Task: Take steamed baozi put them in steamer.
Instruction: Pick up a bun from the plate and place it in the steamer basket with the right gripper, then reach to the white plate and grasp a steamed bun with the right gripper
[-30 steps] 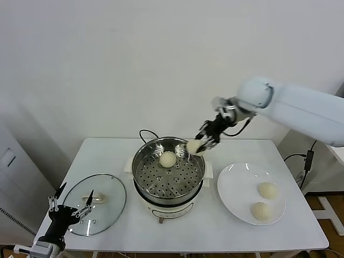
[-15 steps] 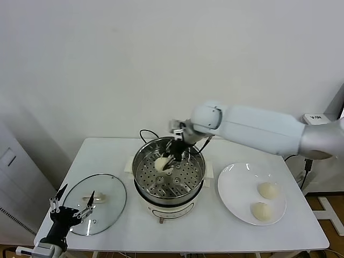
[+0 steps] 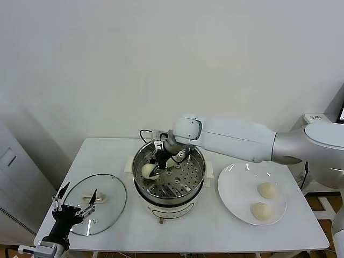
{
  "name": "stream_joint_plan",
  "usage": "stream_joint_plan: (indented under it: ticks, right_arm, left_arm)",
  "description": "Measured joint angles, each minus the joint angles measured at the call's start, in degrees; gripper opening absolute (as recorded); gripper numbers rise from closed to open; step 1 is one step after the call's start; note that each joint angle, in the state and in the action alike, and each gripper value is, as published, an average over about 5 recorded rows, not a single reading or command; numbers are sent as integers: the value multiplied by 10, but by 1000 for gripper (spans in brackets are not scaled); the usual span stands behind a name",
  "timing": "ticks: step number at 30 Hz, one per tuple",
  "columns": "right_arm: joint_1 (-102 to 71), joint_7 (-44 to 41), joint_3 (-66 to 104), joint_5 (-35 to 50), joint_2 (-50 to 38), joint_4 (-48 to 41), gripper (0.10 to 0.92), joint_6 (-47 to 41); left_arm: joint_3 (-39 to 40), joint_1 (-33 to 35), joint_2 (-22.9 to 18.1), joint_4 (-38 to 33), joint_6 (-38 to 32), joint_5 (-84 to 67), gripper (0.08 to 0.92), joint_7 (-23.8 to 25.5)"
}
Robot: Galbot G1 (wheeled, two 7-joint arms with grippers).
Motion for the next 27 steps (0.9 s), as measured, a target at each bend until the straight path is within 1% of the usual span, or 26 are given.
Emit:
stream_joint_plan:
  ticks: [6, 9, 13, 19, 27]
  right_arm:
    - [5, -1, 6, -11, -6, 6, 745, -3]
    - [17, -14, 12, -22, -17, 12, 805, -4]
    - [36, -51, 27, -43, -46, 19, 821, 0]
    - [74, -144, 50, -85, -111, 18, 823, 25]
    - [82, -256, 78, -180, -224, -8, 823, 86]
  left_arm:
    - [2, -2, 0, 3, 0, 0, 823, 0]
    - [2, -2, 1, 3, 0, 0, 823, 0]
    - [1, -1, 1, 3, -2, 0, 823, 0]
    - [0, 0, 2, 0, -3, 0, 823, 0]
    - [1, -1, 4, -5, 0, 0, 823, 0]
